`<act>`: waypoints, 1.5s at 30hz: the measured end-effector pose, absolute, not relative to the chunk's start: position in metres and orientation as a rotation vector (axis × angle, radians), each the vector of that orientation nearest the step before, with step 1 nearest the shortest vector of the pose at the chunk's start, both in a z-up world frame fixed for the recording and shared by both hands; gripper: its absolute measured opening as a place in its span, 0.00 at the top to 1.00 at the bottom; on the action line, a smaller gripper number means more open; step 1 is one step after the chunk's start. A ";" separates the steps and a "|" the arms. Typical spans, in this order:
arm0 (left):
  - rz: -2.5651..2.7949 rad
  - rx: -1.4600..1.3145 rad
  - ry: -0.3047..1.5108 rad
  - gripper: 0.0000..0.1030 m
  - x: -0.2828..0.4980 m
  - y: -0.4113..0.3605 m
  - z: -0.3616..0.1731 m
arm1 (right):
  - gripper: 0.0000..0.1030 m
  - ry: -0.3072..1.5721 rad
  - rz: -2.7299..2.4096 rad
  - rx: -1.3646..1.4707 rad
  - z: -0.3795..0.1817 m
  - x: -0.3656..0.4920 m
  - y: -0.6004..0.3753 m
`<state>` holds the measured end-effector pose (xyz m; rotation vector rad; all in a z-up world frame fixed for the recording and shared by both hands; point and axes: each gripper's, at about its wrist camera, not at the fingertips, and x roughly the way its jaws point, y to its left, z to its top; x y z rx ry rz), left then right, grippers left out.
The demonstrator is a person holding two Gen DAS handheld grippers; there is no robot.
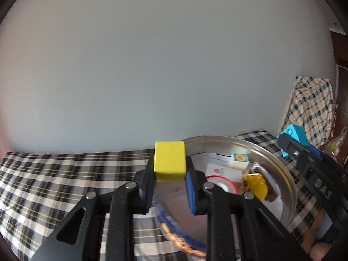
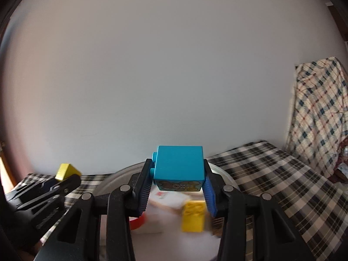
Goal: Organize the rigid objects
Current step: 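Carry the yellow cube and teal brick over the blue tin with both grippers, then open both grippers to drop the yellow cube and teal brick into the tin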
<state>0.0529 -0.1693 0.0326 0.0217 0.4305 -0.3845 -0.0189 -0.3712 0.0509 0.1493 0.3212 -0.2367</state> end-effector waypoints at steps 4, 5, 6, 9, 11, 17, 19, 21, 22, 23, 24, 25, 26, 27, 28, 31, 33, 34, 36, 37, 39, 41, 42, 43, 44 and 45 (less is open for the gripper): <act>-0.426 0.052 0.458 0.78 0.057 -0.195 0.024 | 0.56 0.354 -0.272 0.132 0.047 -0.009 -0.385; -0.438 0.056 0.474 0.78 0.058 -0.202 0.021 | 0.56 0.362 -0.278 0.119 0.044 -0.005 -0.387; -0.449 0.060 0.493 0.78 0.060 -0.209 0.018 | 0.56 0.375 -0.289 0.095 0.040 0.001 -0.388; -0.469 0.072 0.526 0.78 0.061 -0.225 0.009 | 0.56 0.420 -0.297 0.078 0.030 0.012 -0.395; -0.474 0.092 0.536 0.78 0.060 -0.233 0.004 | 0.56 0.445 -0.289 0.091 0.026 0.017 -0.400; -0.472 0.116 0.553 0.78 0.062 -0.244 -0.002 | 0.56 0.478 -0.282 0.077 0.022 0.025 -0.398; -0.471 0.111 0.562 0.78 0.064 -0.245 -0.003 | 0.56 0.492 -0.280 0.078 0.020 0.027 -0.397; -0.462 0.113 0.565 0.78 0.067 -0.249 -0.003 | 0.56 0.505 -0.280 0.077 0.018 0.030 -0.396; -0.457 0.116 0.565 0.78 0.068 -0.251 -0.004 | 0.56 0.516 -0.280 0.076 0.016 0.032 -0.397; -0.450 0.122 0.566 0.78 0.069 -0.252 -0.004 | 0.56 0.529 -0.282 0.076 0.014 0.034 -0.397; -0.444 0.130 0.565 0.78 0.069 -0.254 -0.006 | 0.56 0.534 -0.283 0.081 0.013 0.035 -0.398; -0.440 0.137 0.562 0.78 0.069 -0.255 -0.006 | 0.56 0.543 -0.284 0.091 0.012 0.036 -0.400; -0.437 0.144 0.561 0.78 0.070 -0.257 -0.007 | 0.56 0.550 -0.282 0.098 0.011 0.037 -0.400; -0.435 0.146 0.562 0.78 0.070 -0.258 -0.007 | 0.56 0.561 -0.274 0.109 0.010 0.039 -0.401; -0.433 0.146 0.563 0.78 0.071 -0.257 -0.007 | 0.56 0.569 -0.270 0.114 0.009 0.040 -0.401; -0.415 0.163 0.559 0.78 0.071 -0.258 -0.007 | 0.56 0.570 -0.270 0.119 0.008 0.040 -0.402; -0.392 0.162 0.562 0.78 0.072 -0.255 -0.006 | 0.56 0.578 -0.265 0.124 0.007 0.040 -0.402; -0.390 0.155 0.565 0.78 0.073 -0.253 -0.006 | 0.56 0.579 -0.256 0.128 0.007 0.040 -0.402; -0.389 0.154 0.569 0.78 0.075 -0.253 -0.006 | 0.56 0.583 -0.248 0.128 0.006 0.041 -0.400; -0.389 0.157 0.567 0.78 0.075 -0.252 -0.006 | 0.56 0.583 -0.244 0.126 0.006 0.041 -0.399; -0.386 0.164 0.561 0.78 0.074 -0.253 -0.007 | 0.56 0.586 -0.238 0.125 0.006 0.042 -0.397; -0.387 0.162 0.560 0.78 0.074 -0.252 -0.007 | 0.56 0.593 -0.230 0.129 0.006 0.043 -0.396; -0.389 0.160 0.560 0.78 0.075 -0.252 -0.007 | 0.56 0.594 -0.225 0.130 0.006 0.043 -0.395; -0.389 0.158 0.561 0.78 0.075 -0.253 -0.007 | 0.56 0.593 -0.225 0.129 0.006 0.043 -0.394; -0.393 0.156 0.562 0.78 0.075 -0.253 -0.007 | 0.56 0.593 -0.226 0.127 0.006 0.043 -0.394; -0.395 0.153 0.563 0.78 0.076 -0.253 -0.007 | 0.56 0.594 -0.229 0.121 0.006 0.043 -0.393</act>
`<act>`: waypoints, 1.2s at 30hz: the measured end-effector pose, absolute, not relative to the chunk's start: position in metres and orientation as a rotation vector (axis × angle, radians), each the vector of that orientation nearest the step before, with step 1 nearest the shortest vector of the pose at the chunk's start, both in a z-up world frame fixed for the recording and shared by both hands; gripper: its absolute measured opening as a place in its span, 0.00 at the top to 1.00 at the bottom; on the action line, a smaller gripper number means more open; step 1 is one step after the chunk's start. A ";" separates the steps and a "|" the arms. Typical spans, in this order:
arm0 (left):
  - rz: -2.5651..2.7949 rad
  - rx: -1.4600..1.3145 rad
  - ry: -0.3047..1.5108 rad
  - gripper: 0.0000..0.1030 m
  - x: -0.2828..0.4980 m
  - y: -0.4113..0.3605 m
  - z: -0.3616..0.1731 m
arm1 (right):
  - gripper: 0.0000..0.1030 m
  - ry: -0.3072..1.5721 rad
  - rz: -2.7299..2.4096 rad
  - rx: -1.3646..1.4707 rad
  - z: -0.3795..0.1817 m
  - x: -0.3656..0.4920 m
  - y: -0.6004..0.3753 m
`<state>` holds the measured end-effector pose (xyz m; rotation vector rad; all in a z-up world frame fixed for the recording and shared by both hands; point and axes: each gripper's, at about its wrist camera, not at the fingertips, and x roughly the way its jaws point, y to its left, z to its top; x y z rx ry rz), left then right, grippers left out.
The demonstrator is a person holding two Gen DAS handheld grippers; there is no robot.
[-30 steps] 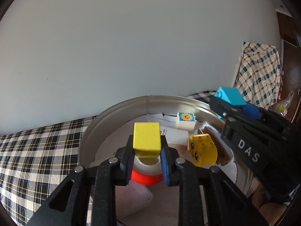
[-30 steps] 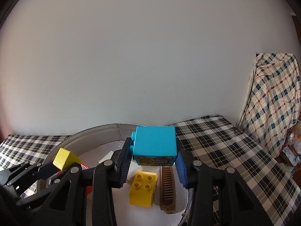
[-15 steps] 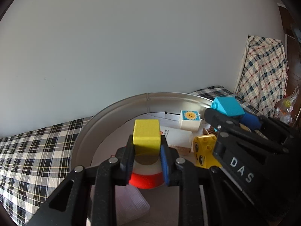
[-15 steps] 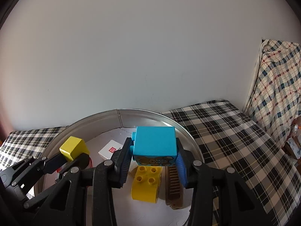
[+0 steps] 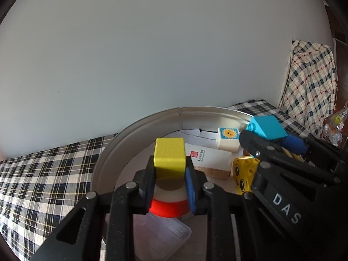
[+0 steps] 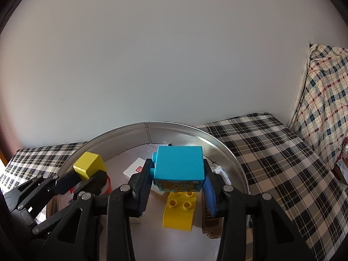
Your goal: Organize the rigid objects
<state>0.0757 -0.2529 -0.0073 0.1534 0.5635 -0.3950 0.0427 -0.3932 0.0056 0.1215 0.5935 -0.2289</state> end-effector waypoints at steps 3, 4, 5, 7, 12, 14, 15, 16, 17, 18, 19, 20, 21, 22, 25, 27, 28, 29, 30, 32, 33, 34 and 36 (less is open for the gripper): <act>-0.404 0.149 0.576 0.78 0.079 -0.255 -0.007 | 0.56 0.600 -0.222 0.134 0.005 0.044 -0.394; -0.414 0.159 0.583 0.78 0.080 -0.258 -0.007 | 0.55 0.603 -0.211 0.140 0.005 0.045 -0.394; -0.429 0.181 0.590 0.78 0.081 -0.262 -0.006 | 0.55 0.605 -0.189 0.150 0.005 0.046 -0.394; -0.441 0.199 0.591 0.60 0.080 -0.264 -0.004 | 0.49 0.597 -0.171 0.171 0.006 0.045 -0.395; -0.442 0.133 0.599 0.00 0.074 -0.256 0.001 | 0.17 0.532 -0.176 0.183 0.011 0.037 -0.393; -0.438 0.128 0.606 0.00 0.074 -0.255 0.000 | 0.14 0.513 -0.190 0.185 0.012 0.035 -0.394; -0.432 0.125 0.614 0.00 0.074 -0.254 0.000 | 0.13 0.508 -0.197 0.191 0.012 0.034 -0.395; -0.429 0.121 0.619 0.00 0.075 -0.253 -0.001 | 0.13 0.510 -0.203 0.204 0.011 0.034 -0.398; -0.429 0.113 0.629 0.00 0.077 -0.251 -0.003 | 0.13 0.514 -0.202 0.218 0.010 0.036 -0.401; -0.429 0.106 0.635 0.00 0.077 -0.250 -0.004 | 0.13 0.517 -0.196 0.233 0.009 0.036 -0.403; -0.426 0.102 0.640 0.00 0.078 -0.249 -0.005 | 0.13 0.515 -0.193 0.241 0.009 0.036 -0.404; -0.423 0.097 0.646 0.00 0.079 -0.249 -0.005 | 0.13 0.510 -0.195 0.239 0.009 0.036 -0.403; -0.420 0.093 0.649 0.00 0.079 -0.248 -0.006 | 0.13 0.507 -0.196 0.235 0.009 0.035 -0.402; -0.418 0.091 0.650 0.00 0.079 -0.247 -0.006 | 0.13 0.505 -0.201 0.228 0.010 0.034 -0.402; -0.401 0.095 0.637 0.00 0.078 -0.245 -0.004 | 0.13 0.494 -0.213 0.213 0.012 0.032 -0.400; -0.371 0.106 0.609 0.00 0.076 -0.242 -0.002 | 0.13 0.483 -0.232 0.195 0.014 0.029 -0.398; -0.355 0.112 0.593 0.00 0.075 -0.241 0.000 | 0.13 0.480 -0.248 0.184 0.013 0.028 -0.399; -0.334 0.126 0.563 0.00 0.072 -0.239 0.001 | 0.13 0.479 -0.254 0.183 0.012 0.027 -0.400; -0.321 0.136 0.545 0.00 0.071 -0.238 0.003 | 0.13 0.479 -0.257 0.185 0.012 0.026 -0.401; -0.289 0.154 0.500 0.00 0.067 -0.235 0.004 | 0.13 0.465 -0.268 0.190 0.010 0.024 -0.404; -0.281 0.153 0.484 0.00 0.065 -0.233 0.004 | 0.13 0.453 -0.270 0.191 0.009 0.022 -0.405; -0.278 0.149 0.475 0.00 0.065 -0.232 0.004 | 0.13 0.438 -0.269 0.192 0.009 0.020 -0.406; -0.264 0.139 0.458 0.00 0.064 -0.229 0.001 | 0.13 0.411 -0.271 0.184 0.009 0.018 -0.406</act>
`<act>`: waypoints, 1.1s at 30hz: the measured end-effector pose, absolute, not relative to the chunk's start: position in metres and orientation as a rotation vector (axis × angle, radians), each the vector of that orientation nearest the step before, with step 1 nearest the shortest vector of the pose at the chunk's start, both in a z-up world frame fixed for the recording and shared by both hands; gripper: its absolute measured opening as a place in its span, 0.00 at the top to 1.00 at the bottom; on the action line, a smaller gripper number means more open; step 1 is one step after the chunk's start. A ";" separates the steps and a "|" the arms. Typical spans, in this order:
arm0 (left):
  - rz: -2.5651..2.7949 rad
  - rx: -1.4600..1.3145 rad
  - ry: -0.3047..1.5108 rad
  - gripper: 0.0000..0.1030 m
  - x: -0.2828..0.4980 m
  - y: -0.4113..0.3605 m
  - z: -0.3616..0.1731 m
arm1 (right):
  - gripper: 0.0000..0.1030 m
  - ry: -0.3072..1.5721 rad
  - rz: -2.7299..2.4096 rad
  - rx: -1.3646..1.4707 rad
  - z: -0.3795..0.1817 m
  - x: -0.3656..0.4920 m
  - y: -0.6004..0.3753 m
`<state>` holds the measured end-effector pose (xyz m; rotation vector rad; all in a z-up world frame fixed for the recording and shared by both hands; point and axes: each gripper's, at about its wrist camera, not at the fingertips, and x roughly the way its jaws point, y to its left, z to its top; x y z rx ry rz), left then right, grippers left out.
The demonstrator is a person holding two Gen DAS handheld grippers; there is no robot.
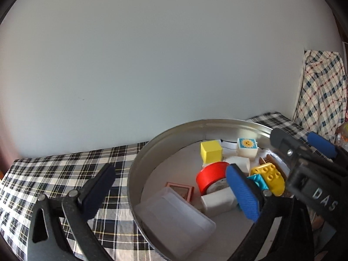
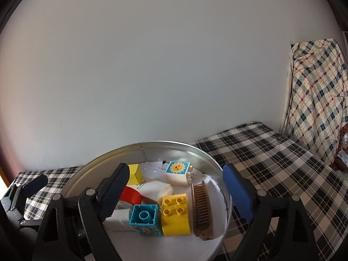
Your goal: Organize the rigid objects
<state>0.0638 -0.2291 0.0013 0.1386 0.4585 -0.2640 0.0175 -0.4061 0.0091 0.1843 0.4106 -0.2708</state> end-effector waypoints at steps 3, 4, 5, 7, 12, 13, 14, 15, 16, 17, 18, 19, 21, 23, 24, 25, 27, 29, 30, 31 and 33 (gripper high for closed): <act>-0.245 0.139 0.457 0.00 0.065 -0.227 -0.003 | 0.13 0.380 -0.287 0.148 0.009 0.016 -0.402; -0.241 0.136 0.458 0.00 0.066 -0.226 -0.005 | 0.13 0.375 -0.291 0.128 0.009 0.016 -0.399; -0.238 0.131 0.457 0.00 0.065 -0.225 -0.007 | 0.13 0.368 -0.293 0.110 0.008 0.016 -0.396; -0.236 0.124 0.458 0.00 0.065 -0.225 -0.007 | 0.13 0.343 -0.298 0.081 0.008 0.013 -0.390; -0.237 0.108 0.417 0.00 0.054 -0.220 -0.002 | 0.13 0.321 -0.282 0.030 0.010 0.011 -0.379; -0.238 0.111 0.418 0.00 0.052 -0.220 -0.002 | 0.13 0.320 -0.278 0.025 0.010 0.010 -0.377; -0.238 0.115 0.416 0.00 0.050 -0.221 -0.002 | 0.13 0.319 -0.276 0.025 0.010 0.009 -0.376; -0.237 0.118 0.412 0.00 0.048 -0.221 -0.001 | 0.13 0.316 -0.274 0.028 0.010 0.007 -0.374; -0.236 0.121 0.407 0.00 0.046 -0.222 -0.001 | 0.13 0.312 -0.272 0.030 0.011 0.005 -0.373; -0.236 0.123 0.401 0.00 0.044 -0.222 0.000 | 0.13 0.306 -0.271 0.031 0.012 0.003 -0.371; -0.237 0.124 0.398 0.00 0.042 -0.221 0.000 | 0.13 0.299 -0.272 0.032 0.012 0.001 -0.371; -0.240 0.123 0.397 0.00 0.040 -0.221 0.000 | 0.13 0.290 -0.275 0.039 0.013 -0.003 -0.370; -0.244 0.115 0.389 0.00 0.034 -0.218 0.001 | 0.13 0.277 -0.277 0.049 0.014 -0.007 -0.370; -0.249 0.102 0.374 0.00 0.029 -0.215 0.002 | 0.13 0.253 -0.285 0.052 0.016 -0.012 -0.369; -0.252 0.095 0.366 0.00 0.026 -0.213 0.002 | 0.13 0.239 -0.293 0.052 0.017 -0.015 -0.369; -0.254 0.089 0.359 0.00 0.023 -0.211 0.003 | 0.13 0.222 -0.302 0.055 0.018 -0.020 -0.370; -0.255 0.085 0.353 0.00 0.019 -0.208 0.003 | 0.13 0.210 -0.315 0.055 0.019 -0.025 -0.369; -0.261 0.082 0.345 0.00 0.014 -0.207 0.004 | 0.13 0.201 -0.329 0.051 0.020 -0.029 -0.369; -0.263 0.081 0.339 0.00 0.012 -0.206 0.004 | 0.13 0.186 -0.337 0.053 0.022 -0.034 -0.368; -0.264 0.081 0.333 0.00 0.010 -0.205 0.005 | 0.13 0.172 -0.341 0.057 0.023 -0.038 -0.368; -0.268 0.080 0.324 0.00 0.006 -0.204 0.006 | 0.13 0.147 -0.354 0.063 0.024 -0.046 -0.369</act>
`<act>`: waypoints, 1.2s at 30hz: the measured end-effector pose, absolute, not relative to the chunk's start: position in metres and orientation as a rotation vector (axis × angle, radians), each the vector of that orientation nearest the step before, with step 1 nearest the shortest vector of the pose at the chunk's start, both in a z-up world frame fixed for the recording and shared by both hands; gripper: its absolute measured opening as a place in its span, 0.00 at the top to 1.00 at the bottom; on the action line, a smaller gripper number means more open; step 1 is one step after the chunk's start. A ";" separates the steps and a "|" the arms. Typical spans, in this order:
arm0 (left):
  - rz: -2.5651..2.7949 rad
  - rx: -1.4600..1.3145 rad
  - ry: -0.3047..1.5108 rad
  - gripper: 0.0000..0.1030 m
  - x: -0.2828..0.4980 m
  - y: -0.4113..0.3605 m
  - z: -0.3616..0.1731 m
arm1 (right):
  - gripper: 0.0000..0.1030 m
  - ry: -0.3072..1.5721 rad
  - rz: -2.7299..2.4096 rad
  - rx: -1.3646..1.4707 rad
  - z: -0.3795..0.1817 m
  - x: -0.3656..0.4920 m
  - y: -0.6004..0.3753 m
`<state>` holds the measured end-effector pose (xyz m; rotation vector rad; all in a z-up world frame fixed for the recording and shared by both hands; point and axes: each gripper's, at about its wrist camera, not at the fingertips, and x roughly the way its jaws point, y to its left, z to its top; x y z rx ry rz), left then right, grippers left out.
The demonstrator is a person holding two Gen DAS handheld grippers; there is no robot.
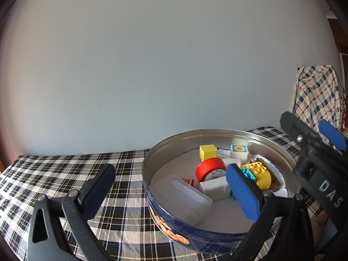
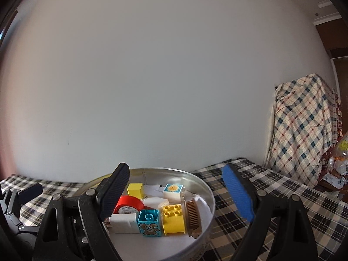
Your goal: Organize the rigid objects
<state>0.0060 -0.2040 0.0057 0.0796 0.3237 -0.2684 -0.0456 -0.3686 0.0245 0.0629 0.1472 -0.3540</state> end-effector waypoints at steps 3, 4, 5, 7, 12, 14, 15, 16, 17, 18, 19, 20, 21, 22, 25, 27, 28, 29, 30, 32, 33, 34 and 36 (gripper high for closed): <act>-0.276 0.078 0.322 0.00 0.002 -0.202 0.006 | 0.11 0.122 -0.360 0.069 0.027 -0.054 -0.369; -0.277 0.076 0.324 0.00 0.002 -0.202 0.006 | 0.11 0.116 -0.364 0.066 0.027 -0.056 -0.368; -0.280 0.075 0.327 0.00 0.001 -0.201 0.006 | 0.11 0.112 -0.370 0.059 0.027 -0.057 -0.367; -0.282 0.069 0.330 0.00 -0.001 -0.200 0.006 | 0.11 0.106 -0.379 0.050 0.028 -0.060 -0.365; -0.279 0.057 0.313 0.00 -0.010 -0.196 0.007 | 0.10 0.072 -0.393 0.055 0.030 -0.070 -0.364; -0.283 0.054 0.306 0.00 -0.014 -0.194 0.008 | 0.09 0.055 -0.392 0.059 0.031 -0.074 -0.365; -0.285 0.053 0.305 0.00 -0.015 -0.193 0.008 | 0.08 0.055 -0.392 0.057 0.031 -0.075 -0.365; -0.284 0.054 0.304 0.00 -0.016 -0.193 0.008 | 0.08 0.061 -0.393 0.051 0.031 -0.076 -0.363; -0.284 0.054 0.301 0.00 -0.018 -0.192 0.008 | 0.07 0.062 -0.392 0.045 0.032 -0.077 -0.361; -0.286 0.053 0.295 0.00 -0.020 -0.190 0.009 | 0.07 0.056 -0.392 0.040 0.032 -0.078 -0.359; -0.286 0.050 0.289 0.00 -0.021 -0.189 0.009 | 0.07 0.044 -0.394 0.035 0.032 -0.082 -0.358; -0.282 0.047 0.281 0.00 -0.023 -0.187 0.010 | 0.07 0.036 -0.398 0.032 0.033 -0.085 -0.357; -0.278 0.046 0.279 0.00 -0.025 -0.187 0.010 | 0.06 0.029 -0.401 0.032 0.033 -0.088 -0.356; -0.275 0.044 0.277 0.00 -0.026 -0.186 0.010 | 0.05 0.014 -0.404 0.034 0.034 -0.092 -0.355; -0.270 0.039 0.278 0.00 -0.027 -0.185 0.010 | 0.01 -0.038 -0.420 0.028 0.035 -0.102 -0.351; -0.273 0.036 0.280 0.00 -0.027 -0.184 0.011 | 0.01 -0.044 -0.418 0.016 0.036 -0.102 -0.349; -0.271 0.036 0.279 0.00 -0.027 -0.184 0.011 | 0.01 -0.036 -0.411 0.006 0.036 -0.099 -0.347; -0.268 0.037 0.277 0.00 -0.028 -0.184 0.011 | 0.01 -0.032 -0.408 0.002 0.037 -0.098 -0.347; -0.267 0.039 0.276 0.00 -0.028 -0.185 0.011 | 0.01 -0.026 -0.403 -0.004 0.037 -0.096 -0.346; -0.266 0.043 0.275 0.00 -0.028 -0.186 0.011 | 0.01 -0.024 -0.403 -0.008 0.037 -0.096 -0.345; -0.265 0.043 0.274 0.00 -0.028 -0.185 0.011 | 0.01 -0.024 -0.404 -0.007 0.036 -0.095 -0.345; -0.264 0.043 0.274 0.00 -0.029 -0.185 0.010 | 0.01 -0.023 -0.408 -0.006 0.036 -0.095 -0.345; -0.262 0.045 0.272 0.00 -0.029 -0.185 0.010 | 0.01 -0.020 -0.412 -0.002 0.036 -0.096 -0.345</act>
